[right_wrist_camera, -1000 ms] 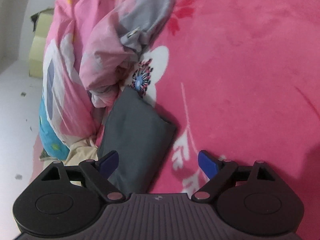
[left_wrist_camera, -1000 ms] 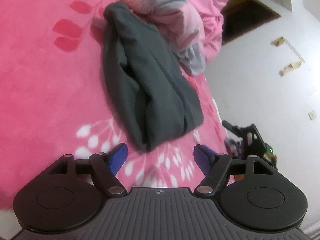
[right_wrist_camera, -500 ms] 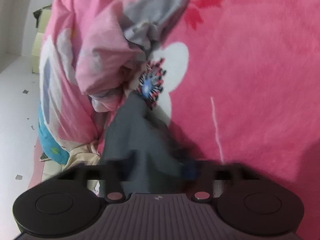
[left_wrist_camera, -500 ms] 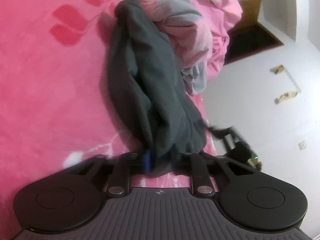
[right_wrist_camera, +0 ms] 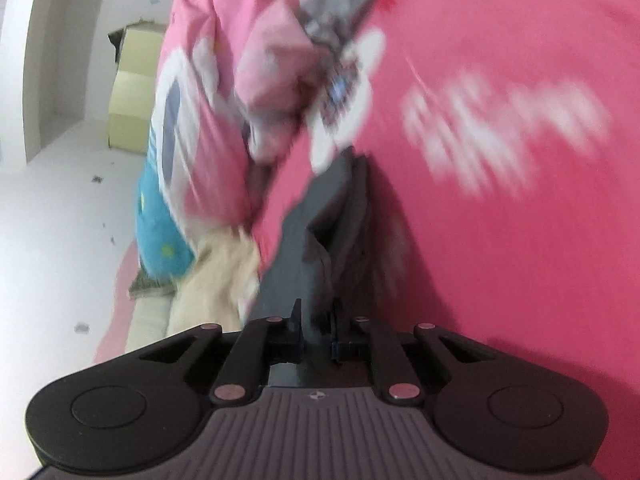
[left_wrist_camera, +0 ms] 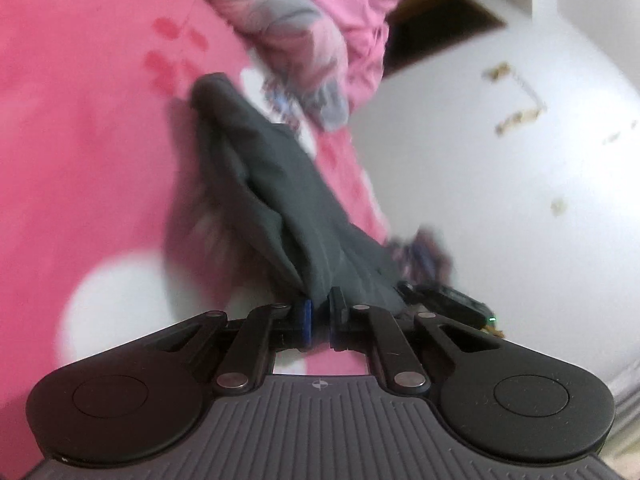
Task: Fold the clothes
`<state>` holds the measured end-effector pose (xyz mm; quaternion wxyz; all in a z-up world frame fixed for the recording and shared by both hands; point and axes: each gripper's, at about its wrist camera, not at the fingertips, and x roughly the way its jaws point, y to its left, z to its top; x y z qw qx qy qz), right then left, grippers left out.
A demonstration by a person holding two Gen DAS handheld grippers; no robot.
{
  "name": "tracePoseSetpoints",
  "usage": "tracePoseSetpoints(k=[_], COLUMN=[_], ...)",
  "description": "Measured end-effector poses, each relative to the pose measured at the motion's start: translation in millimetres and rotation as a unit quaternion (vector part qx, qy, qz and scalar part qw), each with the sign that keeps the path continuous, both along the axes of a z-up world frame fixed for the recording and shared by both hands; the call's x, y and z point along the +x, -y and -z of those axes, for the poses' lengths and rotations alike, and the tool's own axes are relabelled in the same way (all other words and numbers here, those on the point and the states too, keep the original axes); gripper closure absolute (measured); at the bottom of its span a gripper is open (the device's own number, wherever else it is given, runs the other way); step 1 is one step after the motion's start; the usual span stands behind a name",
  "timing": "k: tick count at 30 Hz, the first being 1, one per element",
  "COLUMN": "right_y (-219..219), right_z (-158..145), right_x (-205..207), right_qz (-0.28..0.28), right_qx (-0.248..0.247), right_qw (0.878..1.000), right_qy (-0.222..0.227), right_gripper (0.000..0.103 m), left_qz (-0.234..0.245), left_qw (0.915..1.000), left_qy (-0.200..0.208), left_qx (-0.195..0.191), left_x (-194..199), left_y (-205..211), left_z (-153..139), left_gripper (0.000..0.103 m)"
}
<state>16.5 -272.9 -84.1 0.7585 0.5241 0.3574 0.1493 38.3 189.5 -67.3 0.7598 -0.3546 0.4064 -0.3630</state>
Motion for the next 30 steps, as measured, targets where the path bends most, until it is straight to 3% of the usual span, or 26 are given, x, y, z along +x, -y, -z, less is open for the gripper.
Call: tracePoseSetpoints(k=[3,5,7,10,13,16,20,23,24,26,27,30], right_y=[-20.7,-25.9,-26.2,-19.7,-24.6,-54.3,-103.2,-118.5,-118.6,-119.6,-120.4,-119.1], right_z=[20.1,22.6,7.5,-26.8,-60.7,-76.0,-64.3,-33.1,-26.4,-28.8,-34.8,-58.1], right_x=[-48.8,-64.1,-72.1,-89.7,-105.1,-106.5,-95.8,-86.4,-87.8,-89.0,-89.0,-88.6], right_qz=[-0.009,0.000,0.003,0.020,0.023,-0.019,-0.071,-0.089,-0.090,-0.092,-0.094,-0.087], right_qx=[-0.025,-0.060,-0.098,-0.173,-0.249,-0.311,-0.417,-0.491,-0.495,-0.501,-0.502,-0.489], right_qw=[1.000,0.998,0.995,0.983,0.962,0.934,0.885,0.850,0.847,0.842,0.841,0.846], right_qy=[-0.011,0.006,0.018,0.056,0.113,0.172,0.193,0.166,0.173,0.178,0.176,0.195], right_gripper=[0.090,0.089,0.085,0.084,0.084,0.084,0.085,0.085,0.085,0.084,0.083,0.083], left_qz=[0.001,-0.006,-0.021,-0.056,-0.074,-0.058,-0.057,-0.055,-0.057,-0.068,-0.070,-0.073], left_qw=[0.9980,0.9955,0.9966,0.9914,0.9853,0.9800,0.9620,0.9434,0.9411,0.9492,0.9491,0.9379], left_qy=[-0.005,-0.009,-0.005,0.042,0.090,0.138,0.156,0.169,0.167,0.151,0.155,0.200], left_qx=[0.063,0.094,0.080,0.110,0.125,0.131,0.217,0.280,0.288,0.267,0.265,0.274], left_x=[-32.4,-41.5,-48.4,-66.1,-81.8,-80.2,-67.1,-57.4,-55.1,-54.7,-56.6,-62.6], left_y=[-17.1,-22.4,-30.3,-41.1,-41.5,-8.7,28.7,56.8,60.5,50.9,48.3,51.2], left_z=[15.5,26.3,25.2,7.5,-12.0,-28.1,-15.0,-5.2,-2.2,0.3,-5.5,-26.8], left_gripper=[0.097,0.093,0.092,0.082,0.080,0.076,0.076,0.076,0.077,0.077,0.076,0.070])
